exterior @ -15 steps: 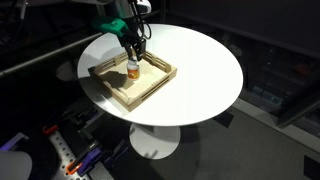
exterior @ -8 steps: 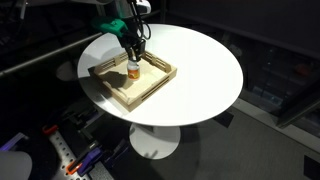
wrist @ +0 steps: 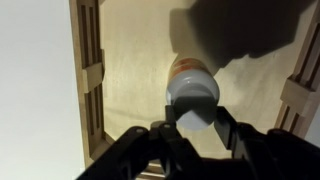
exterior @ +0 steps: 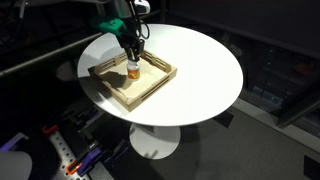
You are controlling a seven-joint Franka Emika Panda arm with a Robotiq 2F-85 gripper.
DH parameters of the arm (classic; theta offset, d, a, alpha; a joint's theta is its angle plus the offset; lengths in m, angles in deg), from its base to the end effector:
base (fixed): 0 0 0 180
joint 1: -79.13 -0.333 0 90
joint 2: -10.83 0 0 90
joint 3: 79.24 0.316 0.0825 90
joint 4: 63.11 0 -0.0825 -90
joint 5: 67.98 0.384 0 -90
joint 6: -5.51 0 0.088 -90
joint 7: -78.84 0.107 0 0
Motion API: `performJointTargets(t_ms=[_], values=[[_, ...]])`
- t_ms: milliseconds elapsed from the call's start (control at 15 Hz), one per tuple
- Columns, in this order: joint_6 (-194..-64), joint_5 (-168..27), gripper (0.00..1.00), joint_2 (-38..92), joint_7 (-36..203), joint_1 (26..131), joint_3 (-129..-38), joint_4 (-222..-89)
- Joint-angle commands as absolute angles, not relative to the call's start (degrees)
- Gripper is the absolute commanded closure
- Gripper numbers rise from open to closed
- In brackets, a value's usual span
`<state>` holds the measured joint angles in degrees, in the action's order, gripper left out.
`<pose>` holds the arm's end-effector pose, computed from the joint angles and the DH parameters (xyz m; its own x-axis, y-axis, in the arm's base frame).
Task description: Place the bottle's lid on the tray
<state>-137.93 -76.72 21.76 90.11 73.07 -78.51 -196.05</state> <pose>0.5173 0.0627 0.2584 0.9990 0.0447 0.0046 0.0441 -0.9951 0.0880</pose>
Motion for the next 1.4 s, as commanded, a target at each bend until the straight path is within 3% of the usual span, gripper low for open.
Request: performJointTargets(t_ms=[0,600,1333], values=[[-135.6,-77.3,0.71,18.4,91.7,72.8,-78.3,-196.6],[-134.1,-79.3,0.72,16.7,94.4,74.3,-79.2,-194.6],[-135.1,-79.7,0.71,26.5,95.3,76.8,-83.1,-188.6]])
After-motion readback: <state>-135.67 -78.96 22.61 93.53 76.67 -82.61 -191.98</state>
